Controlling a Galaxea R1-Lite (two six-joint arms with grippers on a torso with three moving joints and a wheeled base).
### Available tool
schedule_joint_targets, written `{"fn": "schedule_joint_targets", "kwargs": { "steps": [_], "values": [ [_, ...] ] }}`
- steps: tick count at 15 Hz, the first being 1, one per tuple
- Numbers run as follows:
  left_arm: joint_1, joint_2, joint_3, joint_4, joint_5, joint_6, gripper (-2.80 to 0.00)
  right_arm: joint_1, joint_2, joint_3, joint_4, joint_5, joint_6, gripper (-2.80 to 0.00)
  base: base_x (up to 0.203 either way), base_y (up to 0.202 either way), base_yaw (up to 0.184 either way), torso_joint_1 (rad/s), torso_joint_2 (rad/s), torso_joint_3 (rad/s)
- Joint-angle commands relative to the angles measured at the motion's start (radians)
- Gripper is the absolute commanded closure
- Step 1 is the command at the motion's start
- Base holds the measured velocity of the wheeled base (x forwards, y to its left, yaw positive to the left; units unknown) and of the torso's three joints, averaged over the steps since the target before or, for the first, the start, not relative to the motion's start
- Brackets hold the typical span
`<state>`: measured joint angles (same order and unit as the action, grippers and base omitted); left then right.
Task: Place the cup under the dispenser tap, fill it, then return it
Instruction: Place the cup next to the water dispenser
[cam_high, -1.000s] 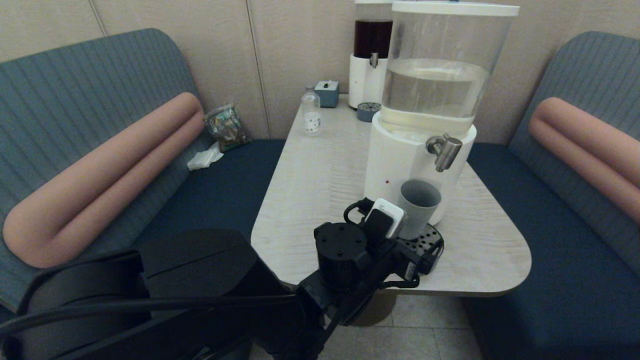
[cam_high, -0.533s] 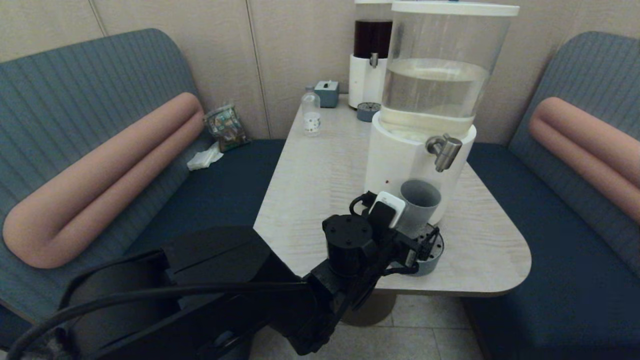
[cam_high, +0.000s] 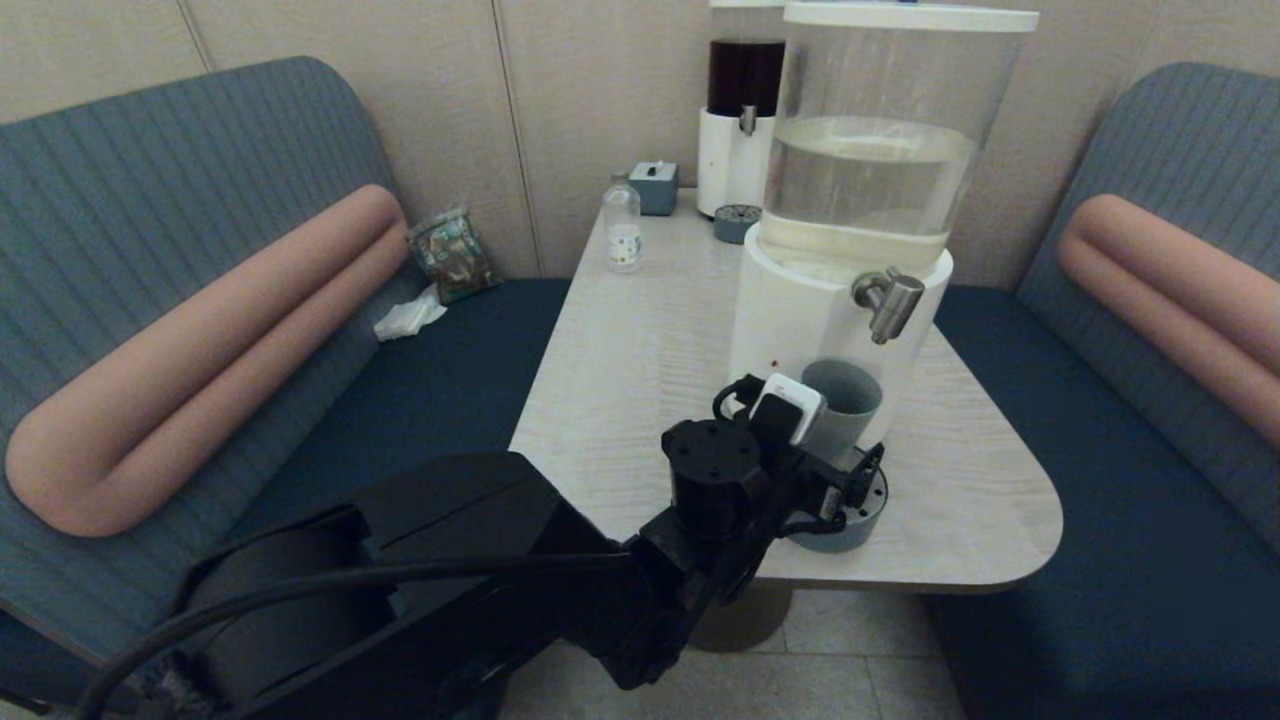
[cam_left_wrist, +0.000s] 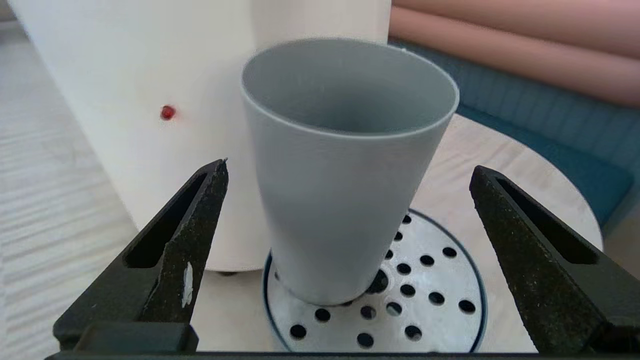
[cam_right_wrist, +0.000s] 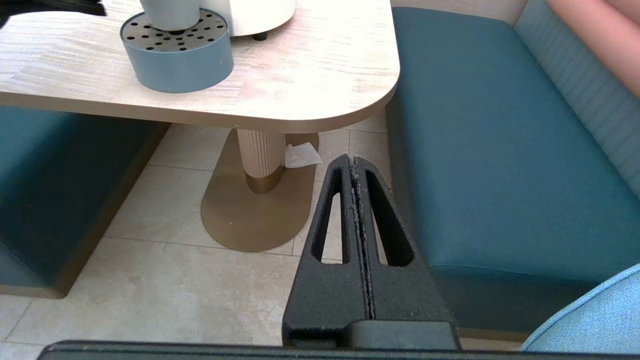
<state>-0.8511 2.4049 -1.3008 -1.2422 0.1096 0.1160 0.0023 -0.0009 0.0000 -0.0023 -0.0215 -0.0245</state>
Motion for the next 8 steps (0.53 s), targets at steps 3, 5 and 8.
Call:
{"fn": "schedule_joint_targets", "kwargs": {
  "steps": [3,5,8],
  "values": [
    [0.007,0.022,-0.044,-0.002,0.013,0.008,-2.80,-0.001,0.001,0.000,-0.001,0.000,0.000,0.00,0.000,0.000,0.000,0.000,0.00,0.000],
    [0.014,0.025,-0.053,-0.001,0.014,0.012,-2.80,0.001,0.001,0.000,-0.001,0.000,0.000,0.00,0.000,0.000,0.000,0.000,0.00,0.000],
    [0.030,0.042,-0.097,0.015,0.016,0.018,-2.80,0.001,0.001,0.000,-0.001,0.000,-0.001,0.00,0.000,0.000,0.000,0.000,0.00,0.000]
  ]
}}
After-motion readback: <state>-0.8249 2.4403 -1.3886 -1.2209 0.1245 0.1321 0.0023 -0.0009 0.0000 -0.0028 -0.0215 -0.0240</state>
